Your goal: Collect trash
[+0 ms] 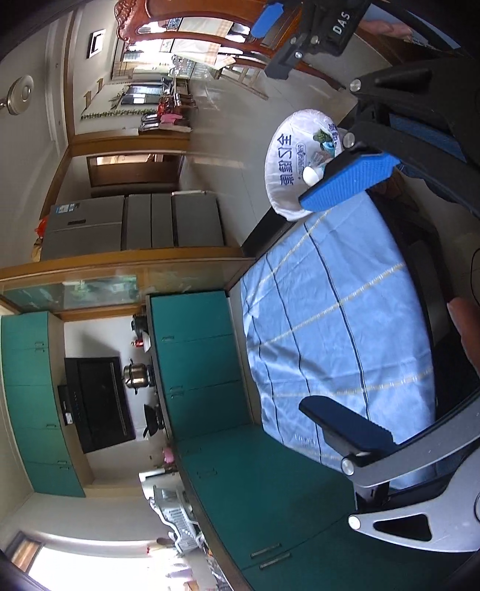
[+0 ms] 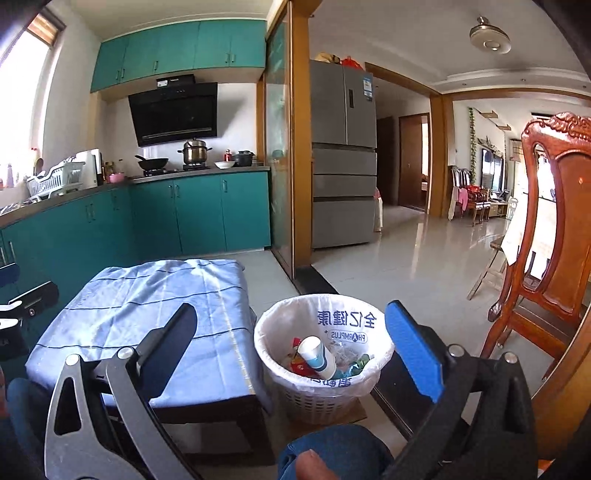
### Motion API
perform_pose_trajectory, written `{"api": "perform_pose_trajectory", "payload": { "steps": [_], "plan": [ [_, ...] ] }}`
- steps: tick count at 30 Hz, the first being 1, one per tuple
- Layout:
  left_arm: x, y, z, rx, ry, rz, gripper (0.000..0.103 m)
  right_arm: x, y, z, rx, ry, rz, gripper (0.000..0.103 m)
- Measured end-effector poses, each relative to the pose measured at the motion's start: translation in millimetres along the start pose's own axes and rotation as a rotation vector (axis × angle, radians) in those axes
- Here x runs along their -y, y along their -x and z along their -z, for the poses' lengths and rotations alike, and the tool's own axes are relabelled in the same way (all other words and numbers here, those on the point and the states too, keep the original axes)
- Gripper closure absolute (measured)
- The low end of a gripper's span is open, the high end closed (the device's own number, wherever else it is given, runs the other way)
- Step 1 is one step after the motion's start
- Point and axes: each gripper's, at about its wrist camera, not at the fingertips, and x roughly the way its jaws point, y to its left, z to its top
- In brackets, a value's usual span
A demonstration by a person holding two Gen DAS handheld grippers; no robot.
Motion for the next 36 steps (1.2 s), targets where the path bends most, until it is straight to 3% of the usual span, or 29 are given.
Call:
{"api": "perform_pose_trajectory", "payload": {
  "steps": [15, 36],
  "plan": [
    [-9.5, 29.0, -0.1, 0.044, 0.009, -0.007, 0.003, -22.1, 19.9, -1.8, 0.004, 0.054, 0.003, 0.004],
    [-9.9, 22.2, 2.9, 0.028, 0.002, -0.005, 0.003, -22.9, 15.1, -2.1, -0.004, 0.066, 0.001, 0.004]
  ]
}}
